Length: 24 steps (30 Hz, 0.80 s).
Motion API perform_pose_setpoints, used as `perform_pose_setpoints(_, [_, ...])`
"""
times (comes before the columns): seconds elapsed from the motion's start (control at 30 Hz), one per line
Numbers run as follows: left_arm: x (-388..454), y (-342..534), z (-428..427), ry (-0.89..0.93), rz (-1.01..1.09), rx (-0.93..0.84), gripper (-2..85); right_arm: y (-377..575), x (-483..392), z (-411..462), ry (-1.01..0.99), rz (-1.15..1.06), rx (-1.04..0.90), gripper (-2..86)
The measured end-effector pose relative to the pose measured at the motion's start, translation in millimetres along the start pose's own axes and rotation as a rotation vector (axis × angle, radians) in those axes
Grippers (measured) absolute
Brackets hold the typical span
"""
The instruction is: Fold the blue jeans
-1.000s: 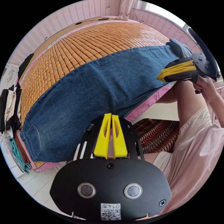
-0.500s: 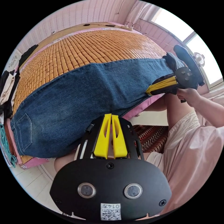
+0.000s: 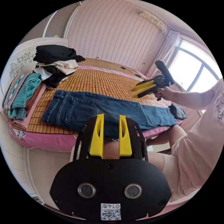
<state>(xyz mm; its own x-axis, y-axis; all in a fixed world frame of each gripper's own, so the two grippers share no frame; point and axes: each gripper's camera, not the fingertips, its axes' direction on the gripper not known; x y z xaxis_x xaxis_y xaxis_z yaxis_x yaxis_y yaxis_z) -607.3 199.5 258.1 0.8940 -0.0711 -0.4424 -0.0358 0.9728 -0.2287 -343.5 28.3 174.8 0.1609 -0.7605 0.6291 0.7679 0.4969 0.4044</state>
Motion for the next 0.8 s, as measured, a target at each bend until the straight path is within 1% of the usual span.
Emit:
perform_pose_setpoints(0.07, [-35.5, -2.8, -6.7, -0.055, -0.030, -0.006, 12.2, -79.2, 1.5, 34.2, -0.034, -0.045, -0.004, 13.8])
perform_pose_setpoints(0.1, [-57.4, -7.2, -8.8, -0.071, -0.051, -0.010, 14.1, -97.4, 2.2, 43.0, -0.051, -0.050, -0.006, 14.0])
perform_pose_setpoints(0.17, [-85.8, -16.4, -10.3, -0.071, -0.052, 0.004, 15.6, -161.1, 6.5, 79.8, -0.122, -0.050, -0.025, 14.5])
perform_pose_setpoints(0.27, [-122.1, -36.9, -3.0, -0.090, -0.001, 0.025, 16.4, -210.3, 16.5, 134.0, -0.133, 0.003, -0.118, 14.9])
perform_pose_setpoints(0.33, [-143.3, -50.9, 12.3, -0.102, 0.001, -0.013, 16.8, -222.2, 22.6, 164.1, -0.129, 0.036, -0.203, 13.4])
perform_pose_setpoints(0.4, [-171.1, -64.2, 41.9, -0.070, -0.058, -0.085, 15.8, -226.1, 24.1, 181.1, -0.196, 0.037, -0.238, 9.4])
perform_pose_setpoints(0.43, [-175.5, -66.0, 50.8, -0.058, -0.061, -0.116, 15.2, -226.3, 23.2, 181.6, -0.186, 0.038, -0.205, 7.7])
perform_pose_setpoints(0.5, [-182.6, -68.3, 82.1, -0.055, -0.087, -0.264, 9.1, -225.0, 17.4, 175.7, -0.162, 0.001, -0.146, 4.6])
perform_pose_setpoints(0.53, [-182.2, -67.4, 82.8, -0.064, -0.088, -0.253, 8.4, -223.4, 11.3, 169.3, -0.154, -0.045, -0.104, 3.2])
perform_pose_setpoints(0.57, [-182.0, -64.4, 78.1, -0.086, -0.110, -0.218, 5.3, -220.4, 4.5, 160.4, -0.159, -0.102, -0.054, 2.4])
perform_pose_setpoints(0.6, [-182.5, -61.1, 73.6, -0.020, -0.125, -0.212, 0.5, -218.2, 1.3, 155.4, -0.167, -0.128, -0.024, 2.2])
perform_pose_setpoints(0.63, [-182.8, -59.0, 70.3, -0.011, -0.149, -0.207, 0.2, -213.9, -4.2, 145.6, -0.197, -0.170, 0.026, 1.8])
perform_pose_setpoints(0.7, [-172.4, -49.6, 47.6, -0.052, -0.138, -0.123, -0.6, -208.8, -11.8, 133.2, -0.251, -0.223, 0.081, 1.4])
perform_pose_setpoints(0.73, [-170.2, -48.1, 42.2, -0.054, -0.145, -0.109, -0.8, -206.3, -16.7, 126.6, -0.269, -0.254, 0.114, 1.3])
perform_pose_setpoints(0.8, [-159.8, -45.5, 22.1, -0.078, -0.171, -0.076, -0.9, -207.7, -20.4, 121.0, -0.237, -0.264, 0.153, 1.2])
